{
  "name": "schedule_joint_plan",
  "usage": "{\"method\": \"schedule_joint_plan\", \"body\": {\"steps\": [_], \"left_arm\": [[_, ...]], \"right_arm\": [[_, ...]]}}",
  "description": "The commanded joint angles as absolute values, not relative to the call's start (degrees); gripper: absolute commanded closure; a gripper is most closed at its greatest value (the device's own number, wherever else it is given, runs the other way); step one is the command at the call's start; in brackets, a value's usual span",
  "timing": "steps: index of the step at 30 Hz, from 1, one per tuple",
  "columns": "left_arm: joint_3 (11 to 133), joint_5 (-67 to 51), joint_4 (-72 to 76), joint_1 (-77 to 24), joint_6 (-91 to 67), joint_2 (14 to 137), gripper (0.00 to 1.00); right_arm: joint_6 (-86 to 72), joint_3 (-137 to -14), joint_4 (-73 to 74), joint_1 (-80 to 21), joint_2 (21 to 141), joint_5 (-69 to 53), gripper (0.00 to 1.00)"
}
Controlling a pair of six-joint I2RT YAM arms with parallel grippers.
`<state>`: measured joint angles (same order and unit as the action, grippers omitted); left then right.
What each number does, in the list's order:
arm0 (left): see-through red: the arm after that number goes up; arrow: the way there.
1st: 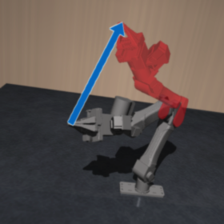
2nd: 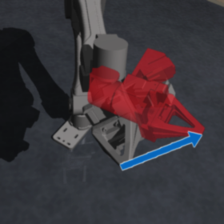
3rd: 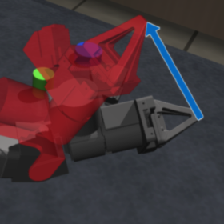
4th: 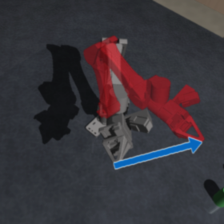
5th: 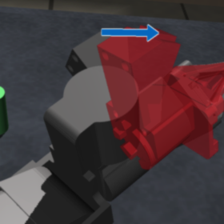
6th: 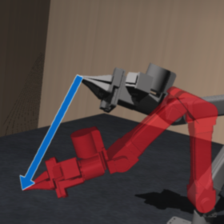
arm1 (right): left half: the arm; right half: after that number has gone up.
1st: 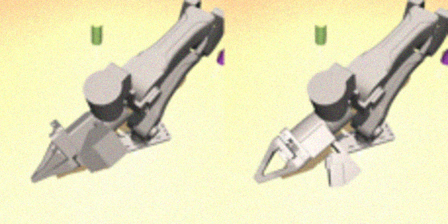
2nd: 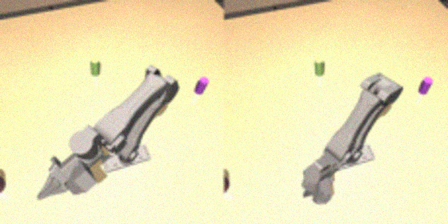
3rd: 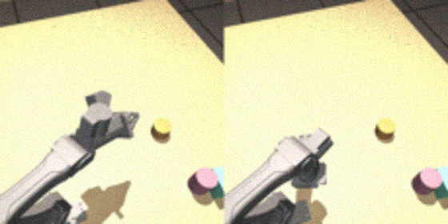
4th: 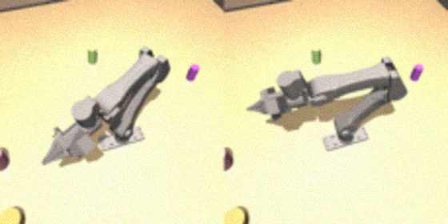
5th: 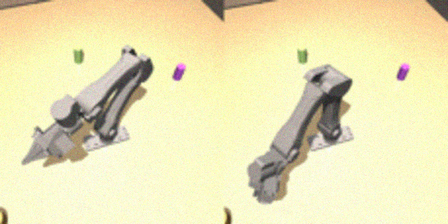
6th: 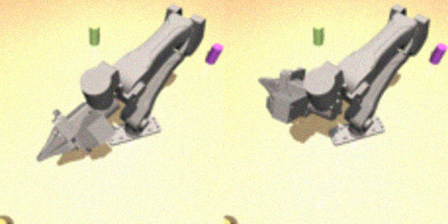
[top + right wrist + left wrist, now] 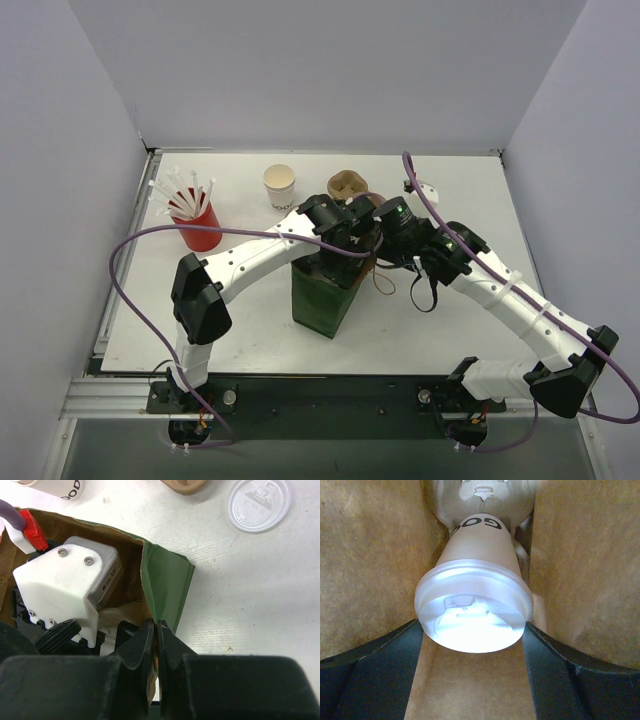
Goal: Pack the takeout coffee
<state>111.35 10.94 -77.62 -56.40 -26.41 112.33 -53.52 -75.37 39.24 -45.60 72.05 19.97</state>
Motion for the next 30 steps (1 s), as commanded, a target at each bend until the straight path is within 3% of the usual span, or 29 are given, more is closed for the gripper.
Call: {"method": "schedule_joint_plan", "body": {"steps": [1,30], "left_arm": [[111.44,10.90,-79.72,-57.30,-23.47,110.74,0.64],[108.28,11.95,-78.40,-56.95,-21.53,112.67,0.64]], "right_arm": [[-51.77,-76.29,39.90,-47.20,74.00,20.74,1.00],[-51.94,-75.76,40.43,-48.08,72.07,20.30,1.00]]}}
